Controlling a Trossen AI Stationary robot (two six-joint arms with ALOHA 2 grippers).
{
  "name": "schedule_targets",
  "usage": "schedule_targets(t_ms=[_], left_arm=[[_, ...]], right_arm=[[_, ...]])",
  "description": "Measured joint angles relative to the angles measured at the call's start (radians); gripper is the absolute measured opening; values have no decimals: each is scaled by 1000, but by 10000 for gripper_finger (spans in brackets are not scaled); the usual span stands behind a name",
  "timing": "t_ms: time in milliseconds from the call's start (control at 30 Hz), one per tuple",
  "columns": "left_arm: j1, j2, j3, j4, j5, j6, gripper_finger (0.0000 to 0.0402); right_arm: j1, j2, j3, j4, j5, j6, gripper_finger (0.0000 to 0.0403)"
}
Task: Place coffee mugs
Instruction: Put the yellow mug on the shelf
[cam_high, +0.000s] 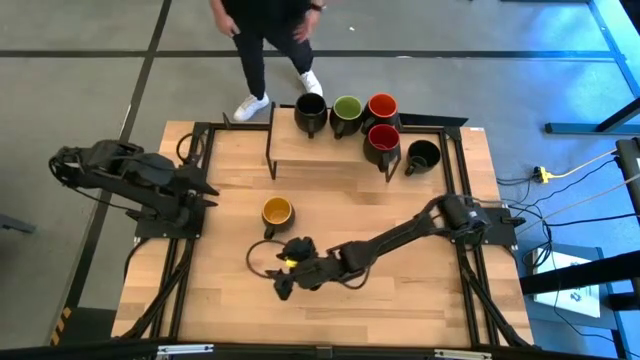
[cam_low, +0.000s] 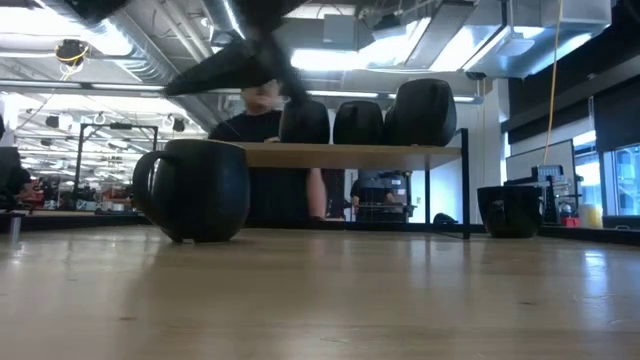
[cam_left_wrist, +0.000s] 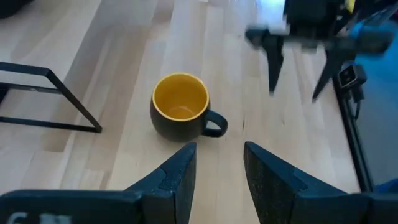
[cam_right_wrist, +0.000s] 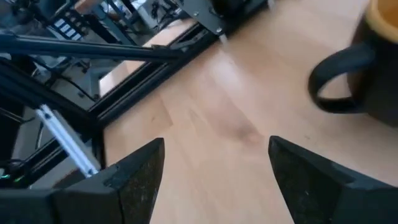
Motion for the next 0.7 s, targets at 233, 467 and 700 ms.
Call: schedule_targets(t_ms=[233, 467, 700], left_arm=[[0, -18, 0, 0, 1, -2, 128], [0, -18, 0, 0, 1, -2, 128], [0, -18, 0, 0, 1, -6, 128]], right_arm=[[-11, 148, 122, 2, 181, -57, 275], [-39, 207, 123, 38, 237, -106, 275], [-73, 255, 123, 137, 230, -182, 275]])
